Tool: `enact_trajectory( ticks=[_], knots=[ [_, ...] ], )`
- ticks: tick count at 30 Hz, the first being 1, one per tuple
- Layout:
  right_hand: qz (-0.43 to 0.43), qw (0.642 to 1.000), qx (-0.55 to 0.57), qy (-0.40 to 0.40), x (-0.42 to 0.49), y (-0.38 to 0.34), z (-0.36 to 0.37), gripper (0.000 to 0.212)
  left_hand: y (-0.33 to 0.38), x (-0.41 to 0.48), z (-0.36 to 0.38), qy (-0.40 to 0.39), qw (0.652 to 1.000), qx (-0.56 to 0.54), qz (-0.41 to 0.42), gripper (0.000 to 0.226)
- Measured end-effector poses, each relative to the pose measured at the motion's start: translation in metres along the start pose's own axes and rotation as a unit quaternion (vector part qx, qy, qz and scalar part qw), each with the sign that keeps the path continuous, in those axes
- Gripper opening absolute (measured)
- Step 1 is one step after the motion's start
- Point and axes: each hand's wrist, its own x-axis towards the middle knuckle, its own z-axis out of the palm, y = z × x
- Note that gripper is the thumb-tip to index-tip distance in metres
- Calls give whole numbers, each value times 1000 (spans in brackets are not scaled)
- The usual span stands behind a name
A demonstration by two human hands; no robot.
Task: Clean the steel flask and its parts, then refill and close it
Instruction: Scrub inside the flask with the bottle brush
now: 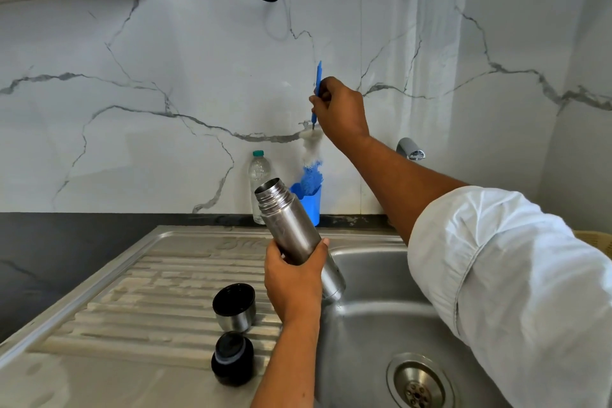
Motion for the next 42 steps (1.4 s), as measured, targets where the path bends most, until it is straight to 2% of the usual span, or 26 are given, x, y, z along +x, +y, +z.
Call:
enact_trajectory(
  ticks=[12, 19, 25, 34, 42],
  knots=[
    [-14, 999, 18, 35, -15, -25, -49, 14, 3, -1, 1, -25, 1000, 6, 9, 52],
    [-71, 997, -23, 13, -70, -46, -116, 15, 8, -9, 2, -68, 991, 84, 82, 62],
    [-69, 996, -55, -12, -122, -60, -184, 16, 6, -22, 2, -116, 967, 166, 156, 64],
    [-102, 992, -60, 34, -162, -99, -271, 18, -1, -38, 16, -143, 940, 225, 214, 65],
    [-127, 990, -23, 64, -185, -134, -311, 15, 1, -44, 30, -153, 930, 235, 240, 66]
  ],
)
